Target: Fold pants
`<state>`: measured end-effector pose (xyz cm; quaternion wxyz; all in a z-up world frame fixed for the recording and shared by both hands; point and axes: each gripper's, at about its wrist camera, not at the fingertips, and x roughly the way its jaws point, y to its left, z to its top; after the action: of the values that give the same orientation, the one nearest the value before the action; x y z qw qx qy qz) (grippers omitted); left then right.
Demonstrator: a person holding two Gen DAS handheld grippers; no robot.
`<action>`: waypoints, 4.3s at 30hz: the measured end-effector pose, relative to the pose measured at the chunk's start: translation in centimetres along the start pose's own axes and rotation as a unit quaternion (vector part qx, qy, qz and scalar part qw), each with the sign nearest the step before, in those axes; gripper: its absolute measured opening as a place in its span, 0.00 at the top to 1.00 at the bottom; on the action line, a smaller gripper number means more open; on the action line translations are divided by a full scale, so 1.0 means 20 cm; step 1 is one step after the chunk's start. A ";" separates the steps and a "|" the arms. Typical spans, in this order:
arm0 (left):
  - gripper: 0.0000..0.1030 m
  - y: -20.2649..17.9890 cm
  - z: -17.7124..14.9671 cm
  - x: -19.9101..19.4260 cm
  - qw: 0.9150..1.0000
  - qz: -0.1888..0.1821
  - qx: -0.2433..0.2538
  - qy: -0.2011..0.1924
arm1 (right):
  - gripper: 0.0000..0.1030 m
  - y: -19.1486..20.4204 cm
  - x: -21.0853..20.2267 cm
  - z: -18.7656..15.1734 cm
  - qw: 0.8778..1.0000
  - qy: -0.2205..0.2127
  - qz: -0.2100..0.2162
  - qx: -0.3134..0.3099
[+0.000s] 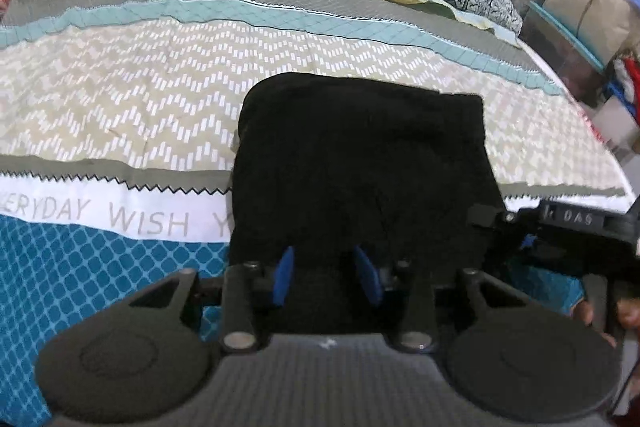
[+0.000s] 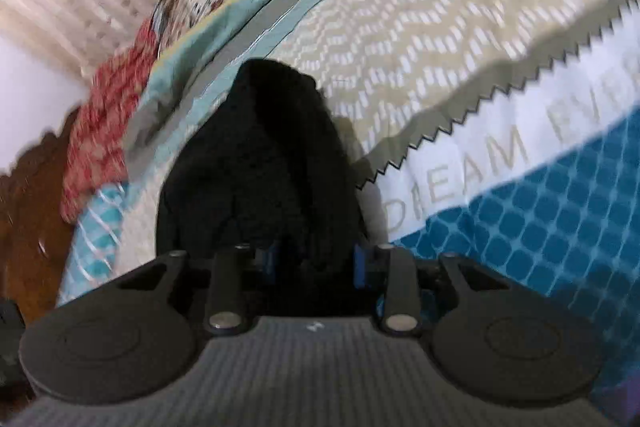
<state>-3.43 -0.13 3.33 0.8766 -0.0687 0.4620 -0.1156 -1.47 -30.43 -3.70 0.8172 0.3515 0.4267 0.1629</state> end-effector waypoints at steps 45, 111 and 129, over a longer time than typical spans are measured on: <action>0.10 0.06 -0.05 0.02 0.996 0.092 -0.007 0.013 | 0.32 0.12 -0.06 -0.19 0.994 -0.059 -0.074 -0.055; 0.00 0.07 -0.06 0.03 0.993 0.114 0.009 0.008 | 0.24 0.31 -0.08 -0.36 0.982 -0.082 -0.099 -0.140; 0.00 -0.02 -0.09 -0.14 0.985 0.156 0.061 -0.032 | 0.24 0.31 -0.16 -0.38 0.981 -0.095 -0.100 -0.135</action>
<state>-6.59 0.11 4.62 0.9010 0.0546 0.4304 -0.0030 -9.21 -24.51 -0.32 0.9062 0.2078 0.3539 0.1020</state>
